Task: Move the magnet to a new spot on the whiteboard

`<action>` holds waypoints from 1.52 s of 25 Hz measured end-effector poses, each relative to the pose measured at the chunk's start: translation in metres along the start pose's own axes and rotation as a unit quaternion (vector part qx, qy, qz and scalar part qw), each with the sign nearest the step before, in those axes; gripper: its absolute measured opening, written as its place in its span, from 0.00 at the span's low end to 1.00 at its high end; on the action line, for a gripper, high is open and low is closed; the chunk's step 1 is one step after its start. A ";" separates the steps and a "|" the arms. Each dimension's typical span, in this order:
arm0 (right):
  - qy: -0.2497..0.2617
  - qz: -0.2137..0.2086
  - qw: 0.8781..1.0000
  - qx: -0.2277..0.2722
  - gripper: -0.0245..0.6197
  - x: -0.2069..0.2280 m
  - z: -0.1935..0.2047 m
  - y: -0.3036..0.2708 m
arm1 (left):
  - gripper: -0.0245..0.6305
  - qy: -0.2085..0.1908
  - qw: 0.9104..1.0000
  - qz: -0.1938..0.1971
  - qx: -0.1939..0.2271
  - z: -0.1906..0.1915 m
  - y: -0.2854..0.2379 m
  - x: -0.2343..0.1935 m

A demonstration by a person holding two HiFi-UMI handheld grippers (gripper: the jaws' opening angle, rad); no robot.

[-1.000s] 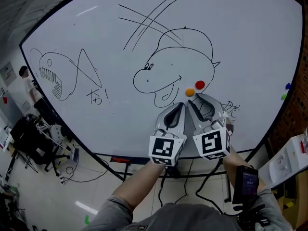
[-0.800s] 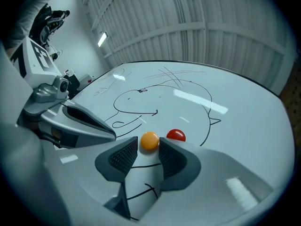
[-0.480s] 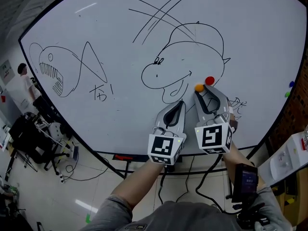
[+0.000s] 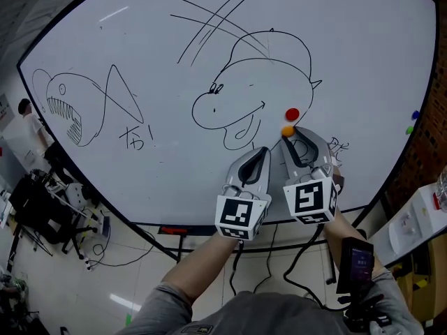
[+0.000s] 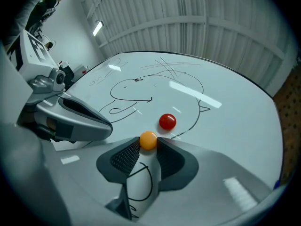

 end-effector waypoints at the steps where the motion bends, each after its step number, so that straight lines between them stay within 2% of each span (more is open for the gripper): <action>1: -0.002 0.001 1.000 -0.005 0.23 0.003 0.005 0.002 | 0.04 0.001 1.000 0.003 0.000 0.001 -0.003 0.004; 15: -0.034 0.011 0.997 -0.069 0.23 0.084 0.092 0.042 | 0.04 0.015 0.998 0.058 -0.013 0.016 -0.078 0.093; 26: -0.051 0.013 0.994 -0.092 0.23 0.151 0.158 0.072 | 0.04 0.023 0.995 0.095 -0.028 0.036 -0.145 0.164; 38: -0.066 0.051 0.987 -0.137 0.23 0.238 0.227 0.105 | 0.04 0.033 0.990 0.137 -0.018 0.044 -0.218 0.237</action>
Point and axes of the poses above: the fingertips, and each gripper's own axes: y backward along the fingers, x to its right, z out of its underside, the point moved 7 cm from there along y, backward along the fingers, and after that the axes turned 7 degrees about z, right-handed, at the moved point
